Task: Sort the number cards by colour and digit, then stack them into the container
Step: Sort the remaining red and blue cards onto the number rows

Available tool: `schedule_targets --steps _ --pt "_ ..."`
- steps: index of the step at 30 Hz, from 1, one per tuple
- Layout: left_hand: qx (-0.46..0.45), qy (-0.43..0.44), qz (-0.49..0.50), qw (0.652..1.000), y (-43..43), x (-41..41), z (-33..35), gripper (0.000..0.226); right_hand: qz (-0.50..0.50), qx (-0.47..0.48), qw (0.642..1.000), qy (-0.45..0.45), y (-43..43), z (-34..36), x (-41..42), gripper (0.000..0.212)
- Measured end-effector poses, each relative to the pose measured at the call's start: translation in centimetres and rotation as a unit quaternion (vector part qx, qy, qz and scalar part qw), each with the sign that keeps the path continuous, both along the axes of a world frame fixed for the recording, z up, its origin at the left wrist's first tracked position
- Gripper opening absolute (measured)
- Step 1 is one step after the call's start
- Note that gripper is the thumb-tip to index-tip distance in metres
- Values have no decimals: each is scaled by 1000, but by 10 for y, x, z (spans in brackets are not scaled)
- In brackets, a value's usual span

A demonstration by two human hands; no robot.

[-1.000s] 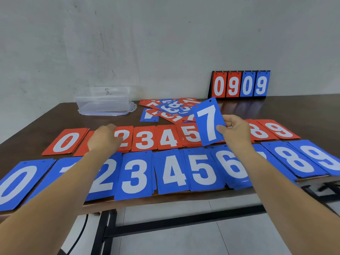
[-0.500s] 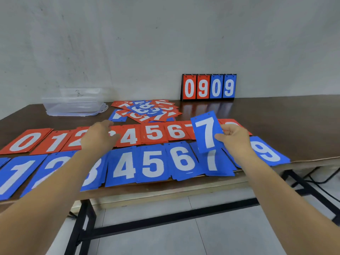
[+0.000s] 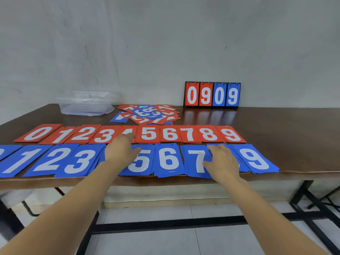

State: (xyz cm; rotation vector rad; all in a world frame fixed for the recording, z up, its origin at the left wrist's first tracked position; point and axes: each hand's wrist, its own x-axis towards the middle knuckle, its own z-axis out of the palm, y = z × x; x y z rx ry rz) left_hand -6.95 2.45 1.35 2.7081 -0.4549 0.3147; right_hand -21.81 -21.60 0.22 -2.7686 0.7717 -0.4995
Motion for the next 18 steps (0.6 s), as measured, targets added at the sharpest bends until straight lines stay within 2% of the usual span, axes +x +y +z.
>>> schedule_targets --steps 9,15,18 --pt "52 -47 29 997 -14 11 27 56 62 -10 998 -28 5 41 62 63" --pt "50 -64 15 997 -26 67 50 52 69 -29 996 -39 6 65 130 65" --pt "37 -65 2 997 -31 104 52 57 67 -26 997 -34 1 67 166 63"
